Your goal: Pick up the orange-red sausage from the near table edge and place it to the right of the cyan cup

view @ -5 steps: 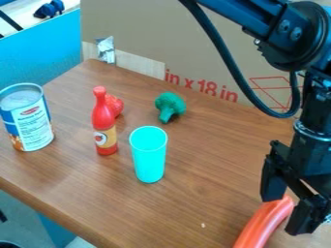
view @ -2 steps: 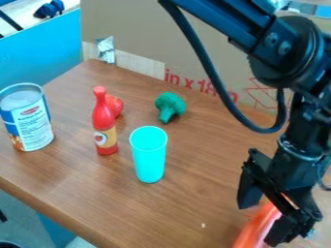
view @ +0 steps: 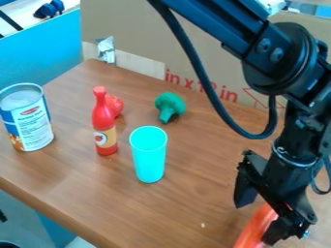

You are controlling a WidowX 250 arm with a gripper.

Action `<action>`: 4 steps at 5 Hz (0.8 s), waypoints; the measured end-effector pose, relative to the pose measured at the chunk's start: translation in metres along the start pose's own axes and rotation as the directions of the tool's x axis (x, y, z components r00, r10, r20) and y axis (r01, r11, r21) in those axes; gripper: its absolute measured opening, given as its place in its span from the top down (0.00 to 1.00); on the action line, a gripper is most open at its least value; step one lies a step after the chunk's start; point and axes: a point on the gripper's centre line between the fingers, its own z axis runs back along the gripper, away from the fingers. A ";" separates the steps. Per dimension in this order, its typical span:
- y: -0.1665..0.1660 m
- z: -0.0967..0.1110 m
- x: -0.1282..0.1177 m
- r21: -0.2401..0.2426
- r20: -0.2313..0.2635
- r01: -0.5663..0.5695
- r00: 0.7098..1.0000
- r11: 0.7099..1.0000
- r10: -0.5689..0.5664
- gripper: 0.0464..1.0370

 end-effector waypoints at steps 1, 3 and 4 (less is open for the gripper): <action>0.002 -0.011 0.004 -0.047 0.002 -0.045 0.999 0.998 0.045 0.07; 0.003 -0.020 -0.006 -0.081 0.044 -0.174 0.983 0.981 0.177 0.47; 0.007 -0.011 -0.007 -0.126 0.050 -0.140 0.988 0.982 0.148 0.47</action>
